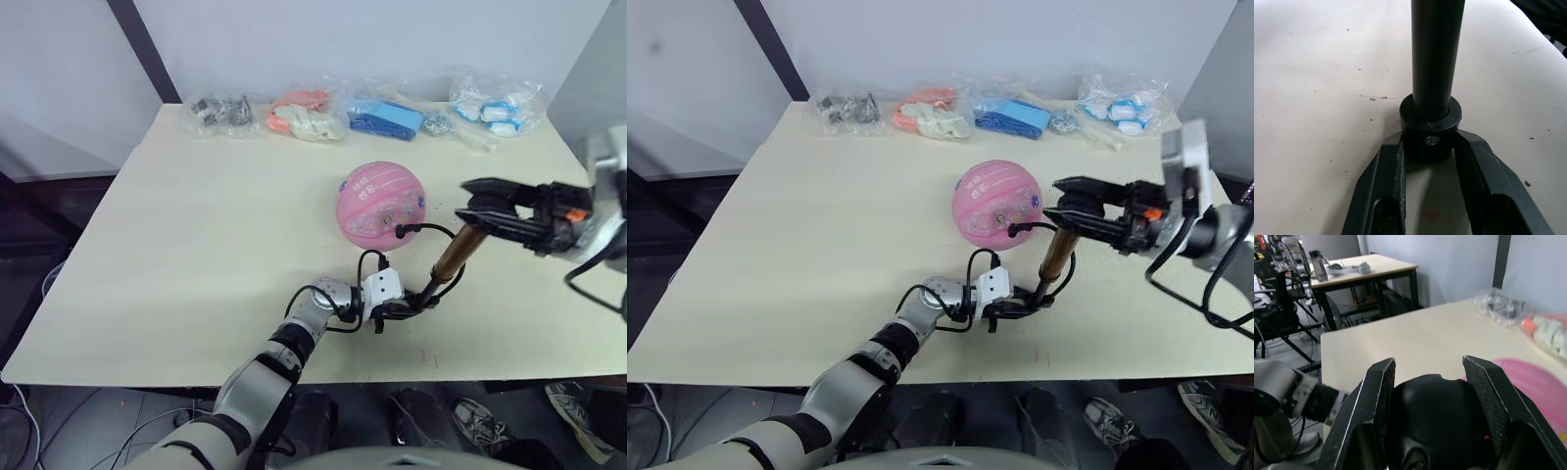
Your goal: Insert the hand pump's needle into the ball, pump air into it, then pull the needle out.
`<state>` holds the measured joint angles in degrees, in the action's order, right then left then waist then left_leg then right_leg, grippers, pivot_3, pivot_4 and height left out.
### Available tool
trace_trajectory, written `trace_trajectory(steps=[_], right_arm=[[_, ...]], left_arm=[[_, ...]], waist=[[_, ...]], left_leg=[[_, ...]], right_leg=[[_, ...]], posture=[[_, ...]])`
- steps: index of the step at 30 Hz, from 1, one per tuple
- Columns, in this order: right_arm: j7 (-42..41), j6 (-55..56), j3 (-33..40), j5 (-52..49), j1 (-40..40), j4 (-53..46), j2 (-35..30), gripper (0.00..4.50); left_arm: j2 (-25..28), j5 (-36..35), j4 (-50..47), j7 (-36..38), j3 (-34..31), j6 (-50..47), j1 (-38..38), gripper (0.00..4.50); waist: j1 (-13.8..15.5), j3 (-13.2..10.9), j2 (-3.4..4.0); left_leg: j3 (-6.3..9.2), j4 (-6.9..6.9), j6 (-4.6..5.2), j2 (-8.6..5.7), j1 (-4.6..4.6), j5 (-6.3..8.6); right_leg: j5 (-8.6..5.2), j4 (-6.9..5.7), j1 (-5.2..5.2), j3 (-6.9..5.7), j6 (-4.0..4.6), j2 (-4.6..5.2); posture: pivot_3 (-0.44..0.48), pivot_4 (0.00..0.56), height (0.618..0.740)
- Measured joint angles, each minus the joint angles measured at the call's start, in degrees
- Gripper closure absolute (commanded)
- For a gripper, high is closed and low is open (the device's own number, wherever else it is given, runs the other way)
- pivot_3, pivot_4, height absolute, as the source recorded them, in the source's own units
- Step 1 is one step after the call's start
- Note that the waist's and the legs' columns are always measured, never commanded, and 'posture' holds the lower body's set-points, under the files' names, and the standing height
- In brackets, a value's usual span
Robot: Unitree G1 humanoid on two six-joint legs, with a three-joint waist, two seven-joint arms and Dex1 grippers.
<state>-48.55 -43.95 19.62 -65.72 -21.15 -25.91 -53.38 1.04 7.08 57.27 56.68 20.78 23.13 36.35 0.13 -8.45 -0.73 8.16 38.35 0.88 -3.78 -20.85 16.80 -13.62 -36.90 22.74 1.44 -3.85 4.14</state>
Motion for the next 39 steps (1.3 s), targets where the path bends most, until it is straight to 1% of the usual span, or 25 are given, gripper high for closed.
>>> trace_trajectory(steps=[4, 7, 12, 16, 21, 24, 29, 36, 39], right_arm=[[1.37, -2.90, 1.43, -3.19, -2.50, 0.86, -2.27, 2.75], [1.75, -4.40, 1.43, -4.38, -3.41, 2.13, -2.66, 2.75], [-0.43, -4.15, 1.44, -2.77, -3.46, 2.52, -3.18, 2.75], [-2.19, -0.01, 1.04, 1.41, 1.34, 0.03, -0.95, 2.75], [-4.88, 9.12, -4.04, 10.53, 9.05, -2.58, 4.20, 2.75], [-5.94, 12.70, -6.79, 14.73, 12.49, -2.41, 5.90, 2.75], [-6.23, 15.07, -10.10, 19.29, 15.71, -1.83, 6.67, 2.75], [-4.77, 15.60, -13.68, 23.84, 17.35, -0.26, 8.71, 2.75], [-4.48, 15.20, -14.41, 24.75, 16.64, -0.02, 9.08, 2.75]], left_arm=[[-0.14, -0.04, -0.04, 0.01, 0.00, 0.00, -0.04, 3.46], [-0.39, -0.04, -0.04, 0.10, 0.00, 0.00, -0.05, 3.46], [-0.48, -0.02, -0.08, 0.38, 0.03, 0.00, -0.03, 3.46], [-0.42, 0.14, -0.01, 0.31, 0.04, -0.07, -0.04, 3.46], [-0.30, 0.60, 0.22, -0.25, 0.04, -0.15, -0.02, 3.46], [-0.34, 0.76, 0.23, -0.34, 0.04, -0.16, -0.03, 3.46], [-0.43, 0.97, 0.21, -0.32, 0.07, -0.15, -0.03, 3.46], [-0.40, 1.04, 0.19, -0.25, 0.07, -0.13, -0.05, 3.46], [-0.40, 1.07, 0.18, -0.17, 0.07, -0.07, -0.05, 3.46]], waist=[[0.14, -0.01, 0.00], [0.47, -0.03, 0.02], [0.64, -0.02, 0.03], [0.64, 0.03, -0.04], [0.45, 0.10, -0.05], [0.48, 0.11, -0.05], [0.55, 0.13, -0.04], [0.56, 0.15, -0.04], [0.56, 0.15, -0.04]], left_leg=[[-0.02, 0.00, 0.00, 0.00, -0.04, 0.00], [-0.03, 0.00, 0.01, 0.00, -0.10, 0.00], [-0.04, 0.00, 0.01, 0.00, -0.20, 0.00], [-0.03, 0.00, 0.00, 0.01, -0.16, 0.00], [-0.07, 0.00, 0.00, 0.03, 0.14, 0.00], [-0.04, 0.01, 0.00, 0.03, 0.15, 0.00], [-0.02, 0.01, -0.01, 0.02, 0.14, 0.00], [0.03, 0.00, -0.01, 0.02, 0.14, 0.00], [0.03, 0.00, -0.01, 0.01, 0.14, 0.00]], right_leg=[[0.00, 0.01, 0.04, 0.01, 0.00, 0.01], [0.00, 0.00, 0.10, 0.01, 0.00, 0.01], [0.00, 0.00, 0.22, 0.02, 0.00, 0.00], [0.00, 0.00, 0.19, 0.01, 0.00, -0.02], [-0.01, 0.00, -0.07, 0.02, -0.03, -0.07], [-0.01, -0.01, -0.07, -0.01, -0.02, -0.08], [-0.01, 0.00, -0.08, -0.02, -0.02, -0.07], [-0.01, 0.00, -0.10, -0.04, -0.02, -0.08], [-0.01, 0.00, -0.10, -0.05, -0.02, -0.08]], posture=[[0.000, 0.150, 0.740], [0.000, 0.150, 0.740], [0.000, 0.150, 0.740], [0.000, 0.150, 0.740], [0.000, 0.150, 0.740], [0.000, 0.150, 0.740], [0.000, 0.150, 0.740], [0.000, 0.150, 0.740], [0.000, 0.150, 0.740]])
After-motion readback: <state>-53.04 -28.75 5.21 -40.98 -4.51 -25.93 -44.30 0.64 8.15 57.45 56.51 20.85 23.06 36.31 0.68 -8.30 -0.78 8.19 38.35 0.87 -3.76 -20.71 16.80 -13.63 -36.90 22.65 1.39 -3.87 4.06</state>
